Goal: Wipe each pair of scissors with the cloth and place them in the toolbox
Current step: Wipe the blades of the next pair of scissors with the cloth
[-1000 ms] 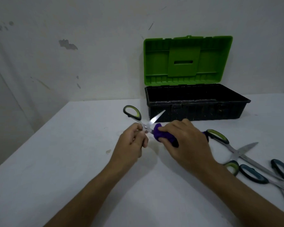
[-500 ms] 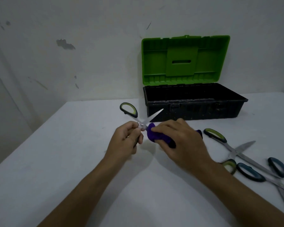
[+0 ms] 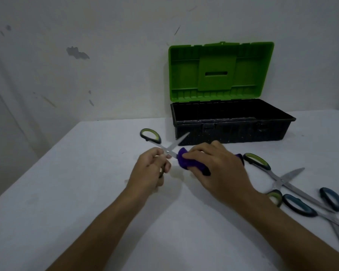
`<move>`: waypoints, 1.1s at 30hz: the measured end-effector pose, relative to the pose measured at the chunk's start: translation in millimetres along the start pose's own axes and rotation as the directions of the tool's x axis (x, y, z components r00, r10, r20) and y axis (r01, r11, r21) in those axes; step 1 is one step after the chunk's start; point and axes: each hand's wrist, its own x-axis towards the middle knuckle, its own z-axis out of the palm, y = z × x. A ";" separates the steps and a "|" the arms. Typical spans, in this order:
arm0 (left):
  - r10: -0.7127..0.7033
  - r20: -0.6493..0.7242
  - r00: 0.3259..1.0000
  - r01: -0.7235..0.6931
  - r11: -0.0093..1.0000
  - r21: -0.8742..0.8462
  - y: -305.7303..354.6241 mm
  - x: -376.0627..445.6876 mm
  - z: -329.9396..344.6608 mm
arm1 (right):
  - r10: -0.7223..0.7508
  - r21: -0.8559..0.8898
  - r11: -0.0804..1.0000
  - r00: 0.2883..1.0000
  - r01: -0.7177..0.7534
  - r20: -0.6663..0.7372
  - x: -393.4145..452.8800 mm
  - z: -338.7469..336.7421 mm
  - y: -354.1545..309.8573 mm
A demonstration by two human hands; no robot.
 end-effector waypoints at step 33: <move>0.220 0.065 0.973 -0.229 0.920 0.319 -4.0 2.2 -11.8 | -0.062 0.013 0.998 0.958 0.068 -0.281 -0.2 -16.6 20.0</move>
